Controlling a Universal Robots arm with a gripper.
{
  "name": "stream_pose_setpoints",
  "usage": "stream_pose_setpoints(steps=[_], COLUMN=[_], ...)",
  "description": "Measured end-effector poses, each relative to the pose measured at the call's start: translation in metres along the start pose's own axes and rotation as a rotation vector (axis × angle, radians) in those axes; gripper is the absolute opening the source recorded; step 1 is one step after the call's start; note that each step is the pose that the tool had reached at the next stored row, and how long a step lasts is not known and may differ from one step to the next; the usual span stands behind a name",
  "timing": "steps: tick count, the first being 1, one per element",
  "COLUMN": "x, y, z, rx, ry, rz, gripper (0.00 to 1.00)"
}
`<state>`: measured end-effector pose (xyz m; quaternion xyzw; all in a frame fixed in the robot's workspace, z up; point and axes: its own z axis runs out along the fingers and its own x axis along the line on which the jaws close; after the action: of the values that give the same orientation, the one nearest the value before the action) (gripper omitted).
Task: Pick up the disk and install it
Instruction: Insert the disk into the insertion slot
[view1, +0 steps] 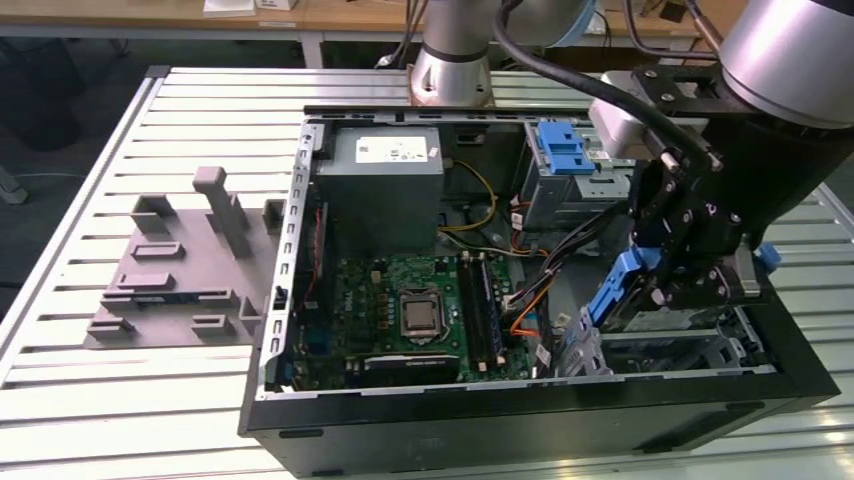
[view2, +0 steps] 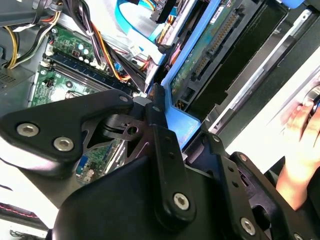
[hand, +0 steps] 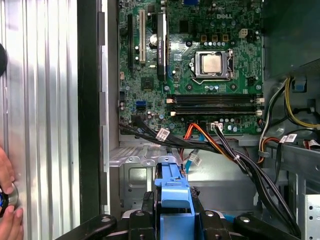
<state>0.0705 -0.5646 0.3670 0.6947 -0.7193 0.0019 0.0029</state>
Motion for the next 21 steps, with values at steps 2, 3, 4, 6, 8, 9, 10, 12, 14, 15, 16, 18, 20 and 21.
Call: stream_pose_setpoints(steps=[2, 3, 4, 6, 8, 9, 10, 12, 14, 15, 16, 18, 20, 21], x=[-0.0001, 0.0000, 0.0000, 0.0000, -0.0001, -0.0001, -0.0001, -0.0001, -0.0001, -0.0001, -0.0001, -0.0001, -0.0001, -0.0001], y=[0.0000, 0.0000, 0.0000, 0.0000, 0.0000, 0.0000, 0.0000, 0.0000, 0.0000, 0.0000, 0.0000, 0.0000, -0.0001, -0.0001], z=[0.0014, 0.0020, 0.0027, 0.0041, 0.0054, 0.0061, 0.0068, 0.0082, 0.0096, 0.0102, 0.0110, 0.0125, 0.0140, 0.0148], rx=[0.0000, 0.0000, 0.0000, 0.0000, 0.0000, 0.0000, 0.0000, 0.0000, 0.0000, 0.0000, 0.0000, 0.0000, 0.0000, 0.0000], ry=[-0.0001, 0.0001, -0.0001, 0.0000, 0.0000, 0.0000, 0.0000, 0.0000, 0.0001, 0.0001, 0.0001, 0.0000, -0.0001, -0.0001], rz=[0.000, 0.000, 0.000, 0.000, 0.000, 0.000, 0.000, 0.000, 0.000, 0.000, 0.000, 0.000, 0.000, 0.000], gripper=[0.36, 0.36, 0.36, 0.36, 0.36, 0.36, 0.36, 0.36, 0.36, 0.36, 0.36, 0.36, 0.36, 0.36])
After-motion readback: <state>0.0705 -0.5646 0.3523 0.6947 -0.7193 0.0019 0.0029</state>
